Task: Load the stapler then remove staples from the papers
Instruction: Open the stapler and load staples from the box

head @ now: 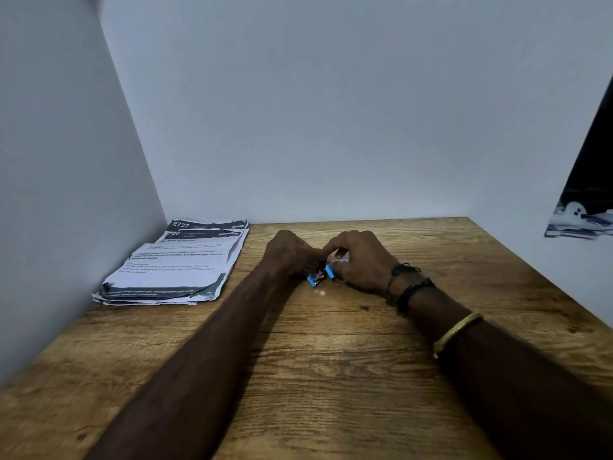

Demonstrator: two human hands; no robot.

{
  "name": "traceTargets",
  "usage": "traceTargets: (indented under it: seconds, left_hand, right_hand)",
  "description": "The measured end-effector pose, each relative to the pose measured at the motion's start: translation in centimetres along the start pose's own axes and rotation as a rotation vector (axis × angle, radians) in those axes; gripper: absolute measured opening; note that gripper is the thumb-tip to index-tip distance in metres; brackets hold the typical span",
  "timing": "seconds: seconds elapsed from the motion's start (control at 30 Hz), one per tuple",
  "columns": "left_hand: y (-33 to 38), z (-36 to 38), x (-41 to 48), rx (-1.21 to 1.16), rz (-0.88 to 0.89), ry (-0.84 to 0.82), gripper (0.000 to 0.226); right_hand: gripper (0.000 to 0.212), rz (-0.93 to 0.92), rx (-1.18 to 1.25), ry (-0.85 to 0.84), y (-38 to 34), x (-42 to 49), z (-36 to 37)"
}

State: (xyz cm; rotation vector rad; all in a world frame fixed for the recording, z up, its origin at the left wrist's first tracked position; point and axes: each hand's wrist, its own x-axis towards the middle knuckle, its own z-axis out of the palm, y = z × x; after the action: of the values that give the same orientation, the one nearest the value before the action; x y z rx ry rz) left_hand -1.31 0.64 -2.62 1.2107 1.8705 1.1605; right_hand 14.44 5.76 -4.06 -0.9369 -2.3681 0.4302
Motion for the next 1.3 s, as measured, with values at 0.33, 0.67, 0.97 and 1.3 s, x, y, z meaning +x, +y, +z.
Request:
traceTargets:
  seconds: [0.33, 0.67, 0.97, 1.3]
  left_hand:
    - [0.2, -0.1, 0.0, -0.377, 0.031, 0.014, 0.025]
    - [-0.9, 0.8, 0.2, -0.025, 0.412, 0.150, 0.033]
    - [-0.3, 0.7, 0.1, 0.122, 0.479, 0.245, 0.044]
    - [-0.6, 0.6, 0.6, -0.076, 0.407, 0.235, 0.040]
  right_hand:
    - [0.015, 0.020, -0.014, 0.201, 0.9, 0.7, 0.6]
    - [0.008, -0.031, 0.116, 0.324, -0.2, 0.5, 0.5]
    - [0.013, -0.047, 0.168, 0.316, -0.6, 0.6, 0.1]
    - [0.008, 0.009, 0.223, 0.383, -0.1, 0.9, 0.6]
